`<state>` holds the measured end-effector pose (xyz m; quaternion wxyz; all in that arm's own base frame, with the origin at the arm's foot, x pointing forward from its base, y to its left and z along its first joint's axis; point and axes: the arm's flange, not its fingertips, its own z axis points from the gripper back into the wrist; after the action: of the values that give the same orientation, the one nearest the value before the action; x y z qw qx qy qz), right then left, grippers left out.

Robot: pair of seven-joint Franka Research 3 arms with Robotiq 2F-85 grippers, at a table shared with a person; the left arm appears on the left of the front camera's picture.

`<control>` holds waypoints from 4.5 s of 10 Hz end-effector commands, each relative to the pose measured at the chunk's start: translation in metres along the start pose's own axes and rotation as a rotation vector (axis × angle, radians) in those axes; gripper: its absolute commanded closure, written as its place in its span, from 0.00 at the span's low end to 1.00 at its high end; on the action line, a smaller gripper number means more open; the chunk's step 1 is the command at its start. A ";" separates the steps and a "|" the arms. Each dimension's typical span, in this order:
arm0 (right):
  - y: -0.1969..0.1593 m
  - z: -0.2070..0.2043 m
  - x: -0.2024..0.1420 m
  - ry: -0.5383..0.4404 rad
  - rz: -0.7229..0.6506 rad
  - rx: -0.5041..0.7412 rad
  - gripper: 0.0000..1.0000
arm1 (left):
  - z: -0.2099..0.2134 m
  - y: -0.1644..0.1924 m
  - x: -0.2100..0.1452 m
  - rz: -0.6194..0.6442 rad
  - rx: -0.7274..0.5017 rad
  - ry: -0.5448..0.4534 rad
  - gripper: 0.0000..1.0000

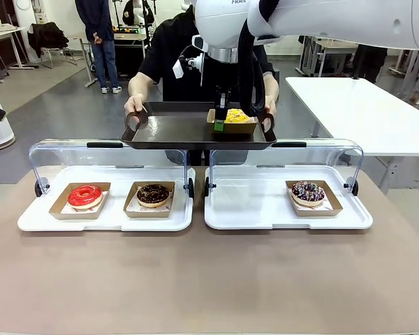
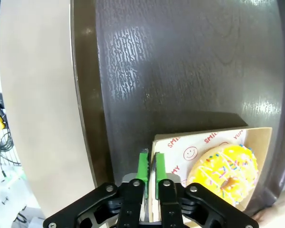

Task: Provide the desired donut to the person.
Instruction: Place the picked Paper togo box onto the Handle tray extended by the person, then pick up and lift the Paper togo box containing the Donut pointed at by the person.

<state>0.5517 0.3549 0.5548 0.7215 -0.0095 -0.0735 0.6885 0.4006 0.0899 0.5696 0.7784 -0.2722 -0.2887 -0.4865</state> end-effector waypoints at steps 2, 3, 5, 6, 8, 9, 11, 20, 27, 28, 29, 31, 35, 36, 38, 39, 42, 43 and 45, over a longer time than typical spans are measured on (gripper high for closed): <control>-0.001 0.007 0.000 -0.029 0.023 0.019 0.00 | 0.001 0.000 0.001 -0.009 -0.005 -0.016 0.00; -0.001 0.008 -0.001 -0.034 0.021 0.017 0.27 | 0.001 0.000 0.001 -0.009 -0.005 -0.016 0.00; 0.000 0.009 -0.001 -0.038 0.024 0.017 0.00 | 0.001 0.000 0.001 -0.009 -0.005 -0.016 0.00; 0.000 0.009 -0.001 -0.039 0.024 0.019 0.00 | 0.001 0.000 0.001 -0.009 -0.005 -0.016 0.00; 0.001 0.010 -0.002 -0.039 0.026 0.026 0.00 | 0.001 0.000 0.001 -0.009 -0.005 -0.016 0.00; 0.001 0.010 -0.002 -0.040 0.027 0.029 0.00 | 0.001 0.000 0.001 -0.009 -0.005 -0.016 0.00; 0.004 0.013 -0.003 -0.026 0.030 0.045 0.00 | 0.001 0.000 0.001 -0.009 -0.005 -0.016 0.00; 0.099 0.086 -0.078 0.024 0.118 0.030 0.00 | 0.001 0.000 0.001 -0.009 -0.005 -0.016 0.00; 0.091 0.081 -0.098 0.054 0.086 0.023 0.00 | 0.001 0.000 0.001 -0.009 -0.005 -0.016 0.00; 0.091 0.081 -0.098 0.054 0.086 0.023 0.00 | 0.001 0.000 0.001 -0.009 -0.005 -0.016 0.00; 0.091 0.081 -0.098 0.054 0.086 0.023 0.00 | 0.001 0.000 0.001 -0.009 -0.005 -0.016 0.00; 0.091 0.081 -0.098 0.054 0.086 0.023 0.00 | 0.001 0.000 0.001 -0.009 -0.005 -0.016 0.00; 0.091 0.081 -0.098 0.054 0.086 0.023 0.00 | 0.001 0.000 0.001 -0.009 -0.005 -0.016 0.00; 0.091 0.081 -0.098 0.054 0.086 0.023 0.00 | 0.001 0.000 0.001 -0.009 -0.005 -0.016 0.00; 0.089 0.079 -0.099 0.050 0.097 0.016 0.00 | 0.001 0.000 0.001 -0.009 -0.005 -0.016 0.00; 0.082 0.095 -0.115 -0.094 0.044 0.041 0.00 | 0.001 0.000 0.001 -0.009 -0.005 -0.016 0.00; 0.056 0.137 -0.188 -0.360 -0.132 0.021 0.00 | 0.001 0.000 0.001 -0.009 -0.005 -0.016 0.00; 0.051 0.146 -0.218 -0.444 -0.161 0.019 0.00 | 0.001 0.000 0.001 -0.009 -0.005 -0.016 0.00; 0.052 0.147 -0.294 -0.639 -0.173 0.039 0.00 | 0.001 0.000 0.001 -0.009 -0.005 -0.016 0.00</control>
<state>0.4800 0.0726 0.6872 0.7434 0.1857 -0.2619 0.5867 0.4007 0.0901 0.5698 0.7785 -0.2720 -0.2887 -0.4864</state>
